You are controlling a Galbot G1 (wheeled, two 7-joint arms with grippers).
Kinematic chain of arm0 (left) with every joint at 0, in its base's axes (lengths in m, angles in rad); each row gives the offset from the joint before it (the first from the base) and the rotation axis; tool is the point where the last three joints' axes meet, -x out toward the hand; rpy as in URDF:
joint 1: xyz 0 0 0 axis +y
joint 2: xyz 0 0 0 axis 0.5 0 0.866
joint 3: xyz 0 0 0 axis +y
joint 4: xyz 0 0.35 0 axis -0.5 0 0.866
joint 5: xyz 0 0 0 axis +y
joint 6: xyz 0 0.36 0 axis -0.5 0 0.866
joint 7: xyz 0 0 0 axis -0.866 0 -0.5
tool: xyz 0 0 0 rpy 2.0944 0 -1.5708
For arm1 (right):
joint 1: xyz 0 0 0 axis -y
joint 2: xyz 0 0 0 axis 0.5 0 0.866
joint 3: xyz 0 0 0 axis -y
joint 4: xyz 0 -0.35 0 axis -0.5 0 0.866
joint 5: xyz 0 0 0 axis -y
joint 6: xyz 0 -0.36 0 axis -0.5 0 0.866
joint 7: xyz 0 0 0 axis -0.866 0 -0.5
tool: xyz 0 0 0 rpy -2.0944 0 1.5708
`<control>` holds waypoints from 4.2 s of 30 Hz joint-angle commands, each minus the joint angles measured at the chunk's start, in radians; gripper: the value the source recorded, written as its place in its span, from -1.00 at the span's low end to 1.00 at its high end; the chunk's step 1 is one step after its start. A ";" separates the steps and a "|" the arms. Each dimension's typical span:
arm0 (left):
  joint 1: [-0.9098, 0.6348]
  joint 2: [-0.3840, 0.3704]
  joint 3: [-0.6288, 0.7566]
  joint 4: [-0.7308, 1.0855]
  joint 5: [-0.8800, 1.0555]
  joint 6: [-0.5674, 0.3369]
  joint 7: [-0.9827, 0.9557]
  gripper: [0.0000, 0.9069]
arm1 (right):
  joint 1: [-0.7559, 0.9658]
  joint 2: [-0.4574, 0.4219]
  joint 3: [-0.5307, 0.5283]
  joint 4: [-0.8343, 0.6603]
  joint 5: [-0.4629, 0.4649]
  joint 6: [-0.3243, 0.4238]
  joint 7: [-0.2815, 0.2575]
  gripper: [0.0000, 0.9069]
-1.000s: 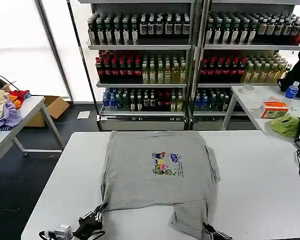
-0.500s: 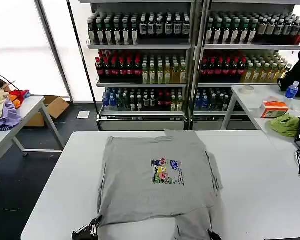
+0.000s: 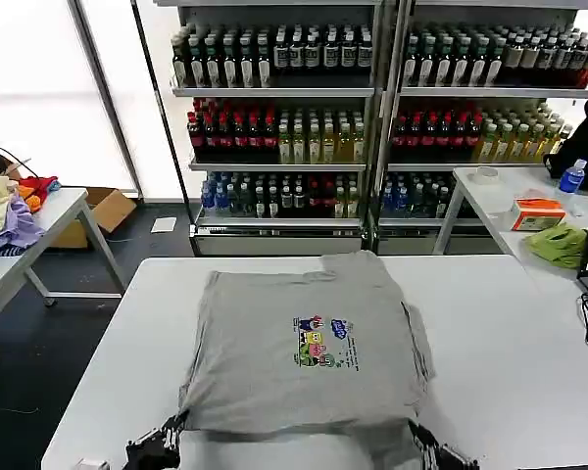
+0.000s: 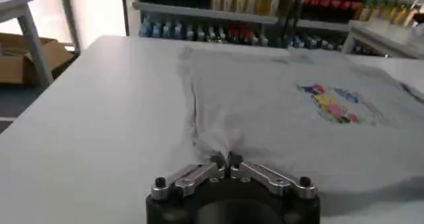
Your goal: Fold and organize the clothes.
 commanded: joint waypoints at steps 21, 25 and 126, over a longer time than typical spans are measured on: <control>-0.536 0.117 0.126 0.408 -0.230 0.045 0.003 1.00 | 0.650 -0.081 -0.260 -0.517 0.050 -0.015 0.074 1.00; -0.529 0.103 0.114 0.412 -0.205 0.044 0.019 1.00 | 0.677 -0.076 -0.283 -0.549 0.028 -0.046 0.056 1.00; -0.336 0.246 -0.239 0.280 -0.119 0.043 0.209 1.00 | 0.699 -0.237 0.019 -0.503 0.108 -0.194 -0.185 1.00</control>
